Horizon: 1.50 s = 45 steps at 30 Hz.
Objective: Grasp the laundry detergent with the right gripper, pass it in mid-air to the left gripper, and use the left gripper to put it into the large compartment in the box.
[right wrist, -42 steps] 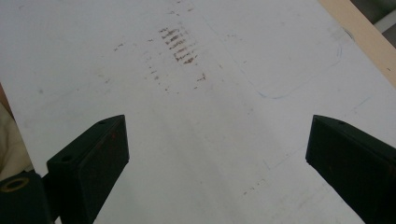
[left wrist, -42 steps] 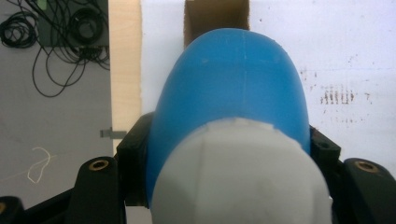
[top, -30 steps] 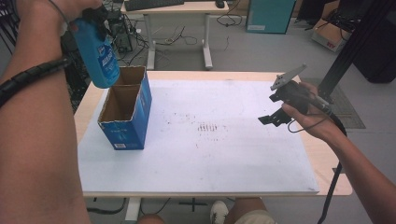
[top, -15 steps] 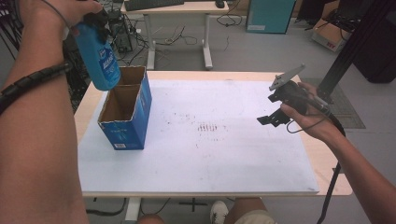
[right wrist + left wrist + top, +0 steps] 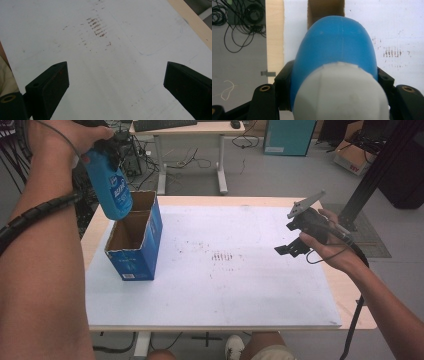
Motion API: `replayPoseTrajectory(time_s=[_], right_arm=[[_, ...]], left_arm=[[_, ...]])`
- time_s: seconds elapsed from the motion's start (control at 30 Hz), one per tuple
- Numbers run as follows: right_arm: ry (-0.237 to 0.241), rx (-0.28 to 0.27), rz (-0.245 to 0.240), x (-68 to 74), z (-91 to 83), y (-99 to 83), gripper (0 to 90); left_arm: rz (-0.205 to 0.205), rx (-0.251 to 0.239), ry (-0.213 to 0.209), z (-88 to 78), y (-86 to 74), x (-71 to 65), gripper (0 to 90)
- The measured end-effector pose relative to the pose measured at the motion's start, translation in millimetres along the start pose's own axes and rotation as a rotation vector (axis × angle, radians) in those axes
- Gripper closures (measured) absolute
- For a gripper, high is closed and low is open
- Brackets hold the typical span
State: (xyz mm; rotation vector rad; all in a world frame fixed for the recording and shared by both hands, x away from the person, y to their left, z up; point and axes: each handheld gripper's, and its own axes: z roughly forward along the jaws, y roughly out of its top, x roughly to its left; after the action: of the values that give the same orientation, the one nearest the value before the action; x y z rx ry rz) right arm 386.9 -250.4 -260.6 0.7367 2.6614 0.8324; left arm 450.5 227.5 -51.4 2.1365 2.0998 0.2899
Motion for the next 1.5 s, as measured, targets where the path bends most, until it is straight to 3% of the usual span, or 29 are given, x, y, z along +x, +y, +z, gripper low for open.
replayPoseTrajectory(time_s=[0.37, 0.57, 0.6, 0.63, 0.67, 1.5], right_arm=[[0.004, -0.001, -0.004, -0.5, 2.5, -3.9, 6.1], [0.006, 0.002, 0.011, 1.4, 5.0, -5.7, 6.1], [0.006, 0.003, 0.012, 2.1, 5.4, -5.9, 6.1], [0.006, 0.003, 0.005, 2.5, 5.8, -6.2, 6.1], [0.006, 0.002, 0.002, 2.3, 5.8, -6.4, 6.1], [0.009, 0.017, 0.003, 1.9, 10.5, -9.5, 6.1]], left_arm=[[-0.003, 0.008, 0.006, 19.1, -3.1, -0.6, 36.5], [0.008, 0.032, -0.003, 35.6, -5.1, -3.0, 36.5], [0.030, 0.039, -0.001, 38.1, -4.9, -1.8, 36.5], [0.015, 0.043, -0.007, 43.7, -5.7, -3.5, 36.5], [0.031, 0.046, -0.003, 46.1, -5.6, -2.8, 36.5], [0.017, 0.079, -0.024, 104.6, -11.8, -2.7, 36.5]])
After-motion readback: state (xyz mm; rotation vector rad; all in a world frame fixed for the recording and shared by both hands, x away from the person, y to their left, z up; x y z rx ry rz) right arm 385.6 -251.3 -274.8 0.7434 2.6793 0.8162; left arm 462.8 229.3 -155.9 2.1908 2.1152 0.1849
